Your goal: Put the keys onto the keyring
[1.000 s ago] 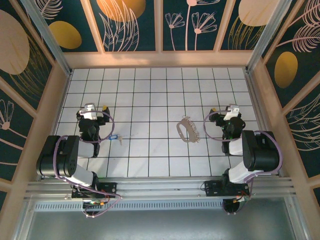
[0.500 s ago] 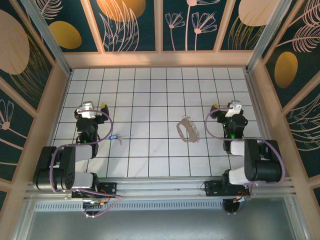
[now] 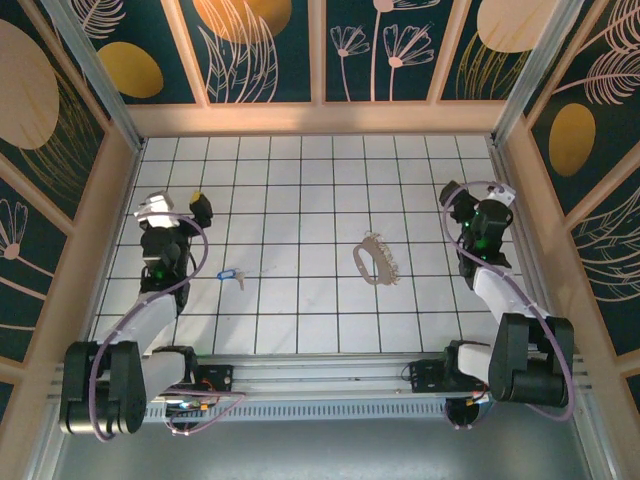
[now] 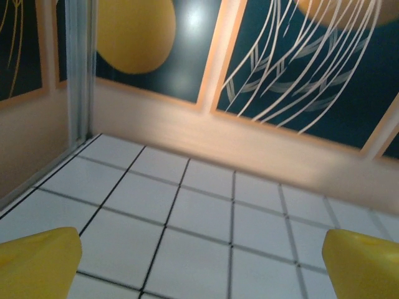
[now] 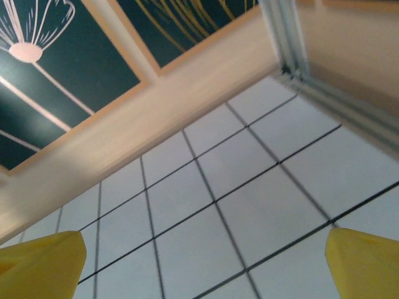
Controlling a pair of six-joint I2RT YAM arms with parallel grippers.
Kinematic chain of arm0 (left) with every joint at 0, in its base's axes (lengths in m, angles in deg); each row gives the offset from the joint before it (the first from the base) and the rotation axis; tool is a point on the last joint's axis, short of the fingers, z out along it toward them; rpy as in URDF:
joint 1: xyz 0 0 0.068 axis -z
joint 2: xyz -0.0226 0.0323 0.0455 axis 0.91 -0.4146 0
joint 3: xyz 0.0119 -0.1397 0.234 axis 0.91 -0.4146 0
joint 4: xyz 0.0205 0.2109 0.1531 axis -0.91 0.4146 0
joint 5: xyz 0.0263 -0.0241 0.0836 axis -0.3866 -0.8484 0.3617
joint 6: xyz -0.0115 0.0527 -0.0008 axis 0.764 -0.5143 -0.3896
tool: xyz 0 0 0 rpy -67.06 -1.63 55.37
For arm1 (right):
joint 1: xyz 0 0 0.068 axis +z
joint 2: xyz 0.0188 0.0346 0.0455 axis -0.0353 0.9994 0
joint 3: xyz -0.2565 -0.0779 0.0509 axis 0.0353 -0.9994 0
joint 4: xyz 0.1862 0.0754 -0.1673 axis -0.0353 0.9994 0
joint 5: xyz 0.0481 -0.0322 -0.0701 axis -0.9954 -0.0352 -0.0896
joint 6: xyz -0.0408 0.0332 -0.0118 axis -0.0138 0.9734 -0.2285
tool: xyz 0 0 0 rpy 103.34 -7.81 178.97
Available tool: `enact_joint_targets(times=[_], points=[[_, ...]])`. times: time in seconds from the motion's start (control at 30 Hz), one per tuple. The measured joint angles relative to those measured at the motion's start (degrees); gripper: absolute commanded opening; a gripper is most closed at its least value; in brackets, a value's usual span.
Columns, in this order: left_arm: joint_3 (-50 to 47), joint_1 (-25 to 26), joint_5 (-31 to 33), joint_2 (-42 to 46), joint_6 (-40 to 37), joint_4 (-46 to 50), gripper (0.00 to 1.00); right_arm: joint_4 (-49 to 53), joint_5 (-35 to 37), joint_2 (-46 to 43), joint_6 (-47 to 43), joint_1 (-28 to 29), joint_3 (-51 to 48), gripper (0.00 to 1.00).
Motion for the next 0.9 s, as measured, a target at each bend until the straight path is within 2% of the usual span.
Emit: enact_joint_targets(times=[0.2, 0.3, 0.63, 0.73, 0.9], points=[[2.8, 0.2, -3.1, 4.0, 10.8, 5.4, 0.99, 9.1, -5.0, -4.5, 3.1, 3.7, -0.1, 0.88], [4.9, 2.2, -4.4, 4.4, 14.4, 8.9, 0.99, 12.5, -6.5, -6.1, 3.8, 6.6, -0.1, 0.85], [7.3, 15.7, -6.6, 3.0, 17.4, 15.0, 0.99, 17.6, -7.7, -3.1, 6.1, 19.7, -2.6, 0.76], [7.3, 20.3, -6.0, -0.1, 17.4, 15.3, 0.99, 17.8, -7.1, -0.1, 6.7, 21.8, -4.0, 0.72], [8.5, 26.8, -5.8, -7.2, 17.0, 16.9, 0.99, 18.2, -4.6, 3.3, 7.0, 23.2, -5.2, 0.72]])
